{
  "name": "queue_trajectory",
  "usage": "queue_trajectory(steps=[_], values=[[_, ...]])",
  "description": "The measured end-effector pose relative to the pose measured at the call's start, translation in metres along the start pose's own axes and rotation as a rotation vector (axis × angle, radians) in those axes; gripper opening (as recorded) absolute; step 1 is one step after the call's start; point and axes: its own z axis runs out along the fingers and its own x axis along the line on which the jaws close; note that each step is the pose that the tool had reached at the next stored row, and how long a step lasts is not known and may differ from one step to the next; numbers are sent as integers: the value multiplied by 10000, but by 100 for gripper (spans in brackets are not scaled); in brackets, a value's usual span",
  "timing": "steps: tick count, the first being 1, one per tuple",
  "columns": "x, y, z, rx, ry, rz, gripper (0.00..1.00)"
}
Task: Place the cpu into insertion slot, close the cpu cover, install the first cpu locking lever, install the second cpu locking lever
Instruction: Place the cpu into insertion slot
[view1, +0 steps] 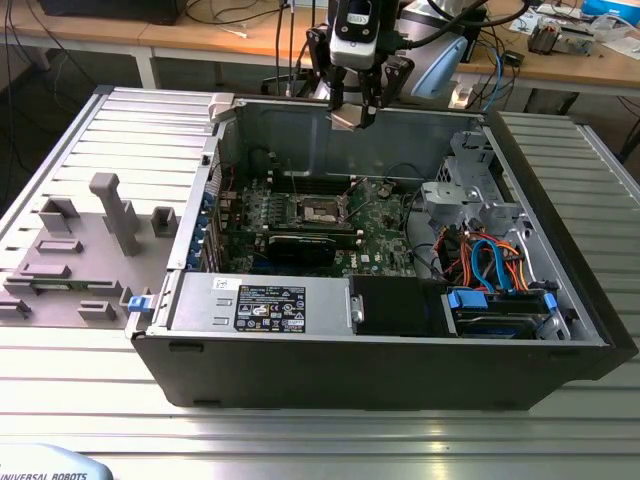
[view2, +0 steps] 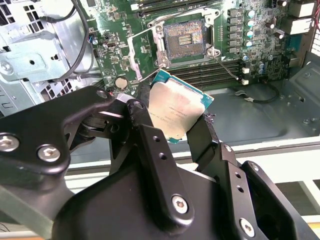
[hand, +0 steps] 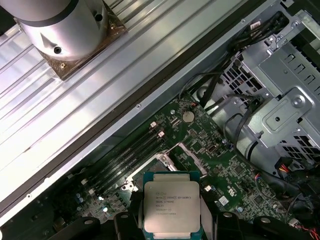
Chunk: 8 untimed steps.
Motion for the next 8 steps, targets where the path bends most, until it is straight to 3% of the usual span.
queue_trajectory(steps=[8], values=[[0, 0, 0, 0, 0, 4, 54]])
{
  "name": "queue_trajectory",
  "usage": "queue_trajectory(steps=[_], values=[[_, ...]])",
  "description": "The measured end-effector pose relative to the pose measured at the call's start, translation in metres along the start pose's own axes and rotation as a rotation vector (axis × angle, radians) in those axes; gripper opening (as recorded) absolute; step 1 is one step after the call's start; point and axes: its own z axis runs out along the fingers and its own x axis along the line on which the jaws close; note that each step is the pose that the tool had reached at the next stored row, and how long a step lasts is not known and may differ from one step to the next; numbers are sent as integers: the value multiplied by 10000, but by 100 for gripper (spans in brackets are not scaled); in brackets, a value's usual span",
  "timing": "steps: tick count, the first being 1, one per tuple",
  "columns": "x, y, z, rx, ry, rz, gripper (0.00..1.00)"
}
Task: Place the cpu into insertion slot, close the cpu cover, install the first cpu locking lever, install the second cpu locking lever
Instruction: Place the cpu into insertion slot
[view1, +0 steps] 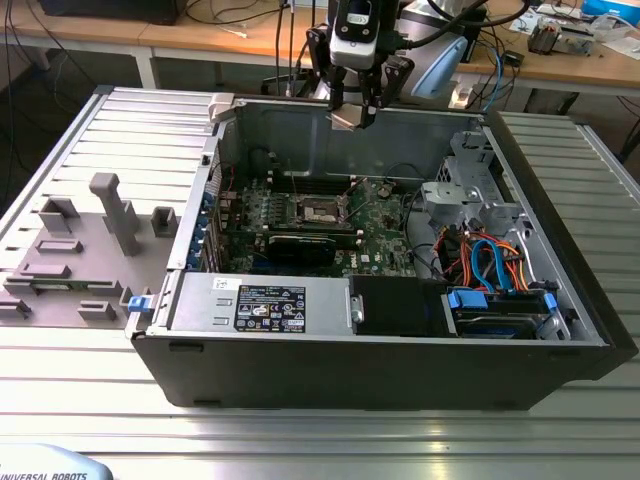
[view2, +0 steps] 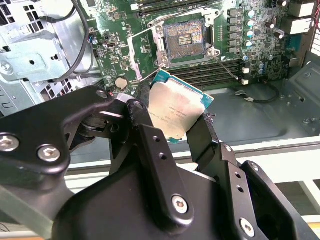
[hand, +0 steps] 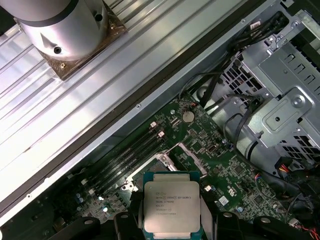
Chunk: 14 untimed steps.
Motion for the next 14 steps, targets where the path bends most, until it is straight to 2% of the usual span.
queue_trajectory(steps=[4, 8, 13, 14], values=[[0, 0, 0, -1, -1, 15, 54], [0, 0, 0, -4, -19, 208, 54], [0, -1, 2, -15, -66, 737, 54], [0, -1, 3, -20, -90, 1003, 54]])
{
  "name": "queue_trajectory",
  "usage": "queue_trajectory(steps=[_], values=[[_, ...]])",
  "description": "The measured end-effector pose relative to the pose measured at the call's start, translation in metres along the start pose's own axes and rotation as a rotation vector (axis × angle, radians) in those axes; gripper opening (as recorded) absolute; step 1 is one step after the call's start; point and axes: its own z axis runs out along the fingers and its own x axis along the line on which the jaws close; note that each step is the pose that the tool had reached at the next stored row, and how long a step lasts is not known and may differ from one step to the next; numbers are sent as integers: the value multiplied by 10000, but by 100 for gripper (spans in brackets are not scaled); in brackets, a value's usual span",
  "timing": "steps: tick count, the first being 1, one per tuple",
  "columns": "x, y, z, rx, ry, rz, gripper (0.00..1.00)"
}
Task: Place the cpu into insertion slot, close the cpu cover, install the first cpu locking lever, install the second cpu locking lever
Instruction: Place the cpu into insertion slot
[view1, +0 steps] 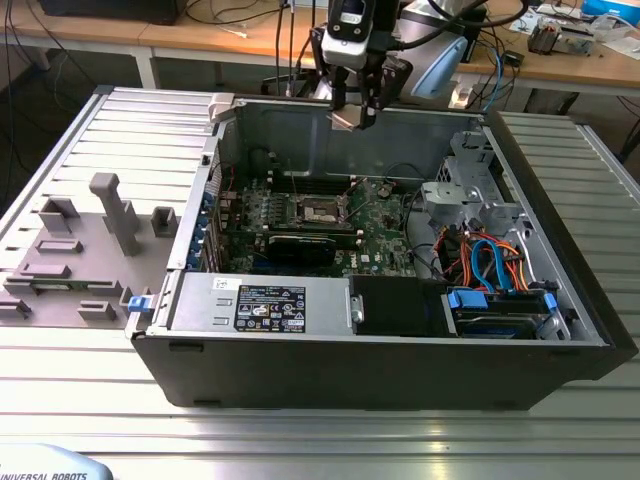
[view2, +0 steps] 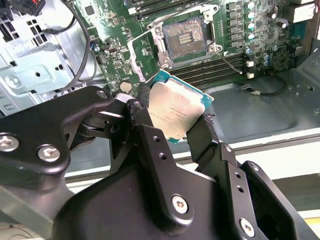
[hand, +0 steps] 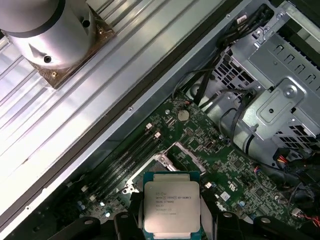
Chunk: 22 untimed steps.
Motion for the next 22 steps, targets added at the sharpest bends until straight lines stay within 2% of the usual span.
queue_trajectory(steps=[4, 18, 22], values=[[0, 0, 1, -9, -45, 497, 54], [0, 0, 1, -11, -49, 543, 54], [0, 0, 1, -14, -63, 707, 54]])
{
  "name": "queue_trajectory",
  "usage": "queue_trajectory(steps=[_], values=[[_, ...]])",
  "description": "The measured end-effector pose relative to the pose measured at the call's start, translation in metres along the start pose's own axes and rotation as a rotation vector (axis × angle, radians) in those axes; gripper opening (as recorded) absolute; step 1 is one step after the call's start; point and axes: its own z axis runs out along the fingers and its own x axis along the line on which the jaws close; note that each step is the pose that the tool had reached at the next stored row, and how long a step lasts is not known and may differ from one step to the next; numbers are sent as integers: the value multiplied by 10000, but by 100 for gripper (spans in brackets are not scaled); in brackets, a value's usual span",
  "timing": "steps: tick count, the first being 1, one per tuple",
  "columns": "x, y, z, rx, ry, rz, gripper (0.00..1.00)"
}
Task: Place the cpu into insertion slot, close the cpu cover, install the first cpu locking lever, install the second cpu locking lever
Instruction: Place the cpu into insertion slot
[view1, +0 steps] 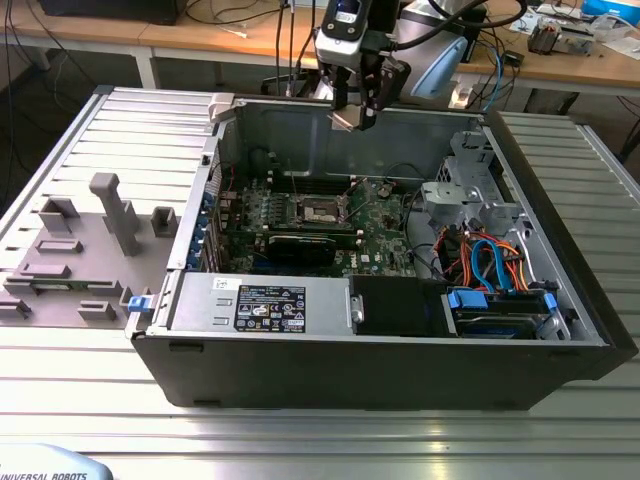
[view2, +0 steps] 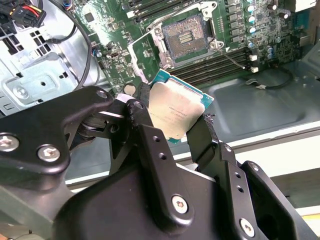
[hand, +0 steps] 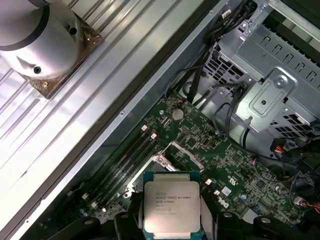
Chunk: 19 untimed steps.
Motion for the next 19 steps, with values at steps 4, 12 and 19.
queue_trajectory(steps=[4, 12, 19], values=[[0, 0, 0, -2, -13, 136, 54], [0, 0, 0, -12, -59, 650, 54], [1, -2, 6, -33, -154, 1716, 54]])
